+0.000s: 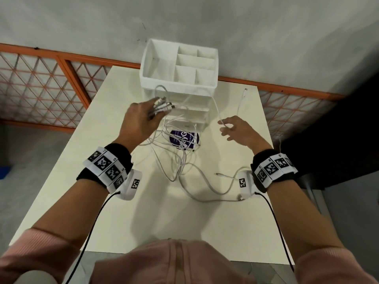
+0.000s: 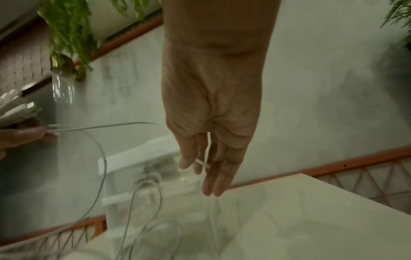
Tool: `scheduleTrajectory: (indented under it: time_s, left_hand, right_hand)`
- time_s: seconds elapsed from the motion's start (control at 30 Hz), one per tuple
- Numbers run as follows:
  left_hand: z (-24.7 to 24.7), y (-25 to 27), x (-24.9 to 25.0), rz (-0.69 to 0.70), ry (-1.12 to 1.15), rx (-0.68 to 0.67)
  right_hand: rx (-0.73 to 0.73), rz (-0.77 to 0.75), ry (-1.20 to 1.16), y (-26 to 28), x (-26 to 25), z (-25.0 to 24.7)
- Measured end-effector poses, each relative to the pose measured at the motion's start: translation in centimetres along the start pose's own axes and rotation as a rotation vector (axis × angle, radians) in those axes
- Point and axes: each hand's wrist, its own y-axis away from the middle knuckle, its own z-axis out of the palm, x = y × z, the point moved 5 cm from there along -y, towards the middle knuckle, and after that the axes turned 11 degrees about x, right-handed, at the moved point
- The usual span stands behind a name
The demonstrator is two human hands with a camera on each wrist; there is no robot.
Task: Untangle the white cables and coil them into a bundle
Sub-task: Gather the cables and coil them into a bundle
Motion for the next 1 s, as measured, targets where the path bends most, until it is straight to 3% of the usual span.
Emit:
scheduleTrajectory:
  time_s: [0.13, 0.3, 0.43, 0.53, 0.6, 0.73, 0.87, 1.0]
  left_hand:
    - [3.4, 2.8, -0.3, 0.005, -0.187, -0.264]
    - [5.5, 4.8, -0.1, -0.032, -0.348, -0.354]
    - [6.1, 5.0, 0.1, -0.082, -0.308, -0.409]
    - [6.1, 4.9, 0.2, -0.141, -0.135, -0.448]
    - [6.1, 4.9, 0.6, -0.199, -0.018, -0.441]
    - [5.9, 4.7, 0.5, -0.312, 0.155, -0.381]
    - [5.1, 4.4, 0.7, -0.359, 0.172, -0.403]
    - [4.5, 4.4, 0.8, -0.345, 0.290, -0.410]
  right_hand:
    - [0.007, 0.075, 0.224, 2.0, 5.2, 2.2]
    - [-0.206, 0.160, 0.463, 6.2, 9.5, 5.7]
    - [-0.239, 0.124, 0.532, 7.6, 10.6, 6.9]
    - [-0.249, 0.065, 0.569, 6.8, 8.1, 6.3]
    - [-0.257, 0.024, 0.520, 5.7, 5.1, 5.2]
    - [-0.408, -0.053, 0.231, 5.0, -2.6, 2.6]
    - [-0.316, -0.082, -0.199, 5.7, -9.6, -0.2]
    - [-0.312, -0.142, -0.358, 6.5, -12.4, 0.1]
